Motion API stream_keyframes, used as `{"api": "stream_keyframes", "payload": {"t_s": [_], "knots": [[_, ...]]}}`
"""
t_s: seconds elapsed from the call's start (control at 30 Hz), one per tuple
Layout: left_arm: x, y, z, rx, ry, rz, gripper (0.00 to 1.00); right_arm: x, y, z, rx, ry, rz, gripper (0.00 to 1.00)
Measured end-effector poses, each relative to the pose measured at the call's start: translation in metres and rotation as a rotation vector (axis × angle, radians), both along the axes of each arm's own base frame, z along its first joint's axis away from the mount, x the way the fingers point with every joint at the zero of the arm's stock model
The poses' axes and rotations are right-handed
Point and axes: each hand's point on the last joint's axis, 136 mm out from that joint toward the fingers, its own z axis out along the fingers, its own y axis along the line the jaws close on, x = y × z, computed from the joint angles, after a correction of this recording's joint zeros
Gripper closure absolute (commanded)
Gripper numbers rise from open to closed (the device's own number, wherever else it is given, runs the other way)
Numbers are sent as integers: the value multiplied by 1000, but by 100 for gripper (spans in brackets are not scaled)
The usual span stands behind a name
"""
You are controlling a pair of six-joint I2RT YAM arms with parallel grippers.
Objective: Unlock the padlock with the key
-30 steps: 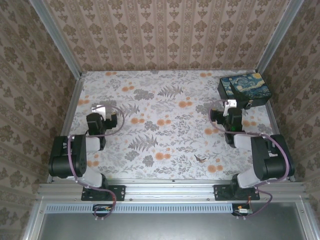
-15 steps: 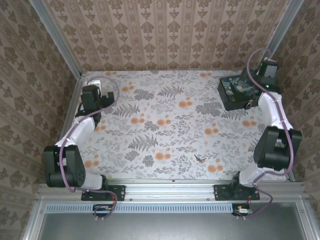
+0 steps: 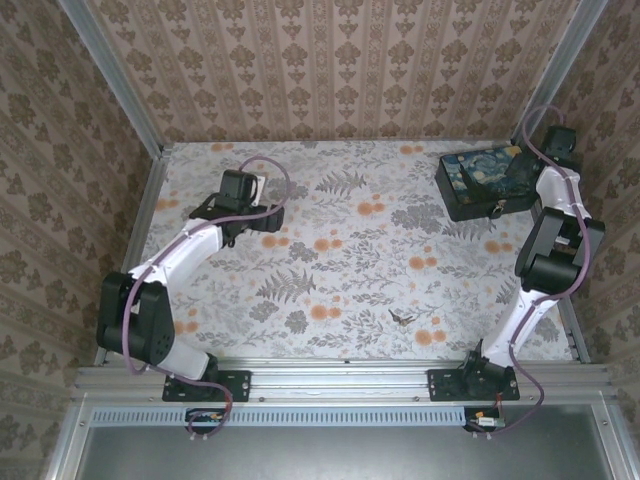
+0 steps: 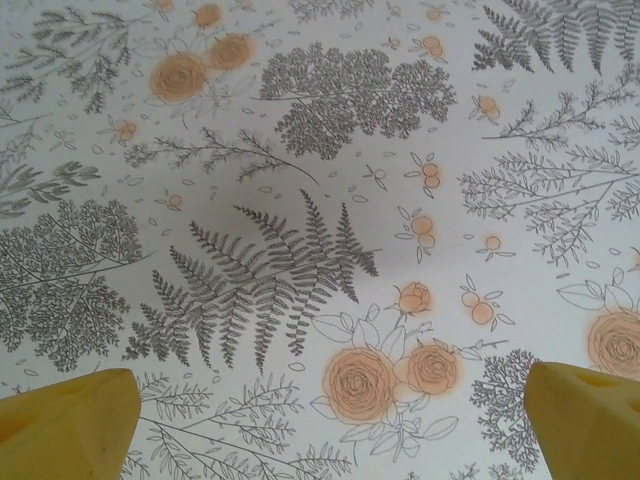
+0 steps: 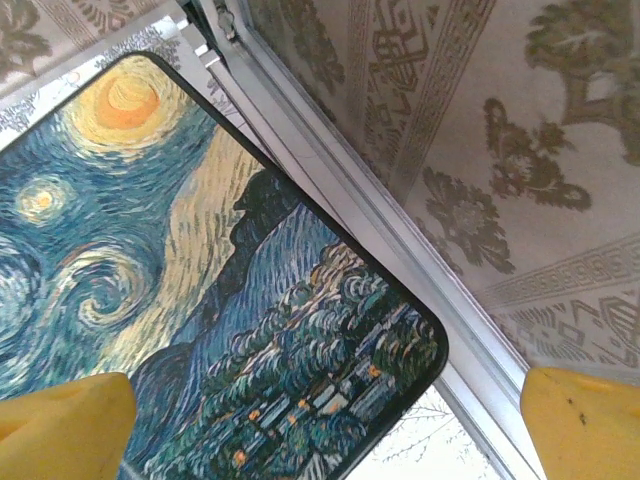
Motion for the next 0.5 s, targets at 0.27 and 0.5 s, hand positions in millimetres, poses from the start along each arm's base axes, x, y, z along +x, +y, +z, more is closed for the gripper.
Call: {"api": "stream_keyframes", "payload": {"t_s": [0.27,0.5], "knots": [[-3,-17,14,0,-5,-33,0,20,-4,-34,54,26,108,2],[-3,-22,20,18,-5,-39,0,37,10,-35,80,-12,305,8]]}}
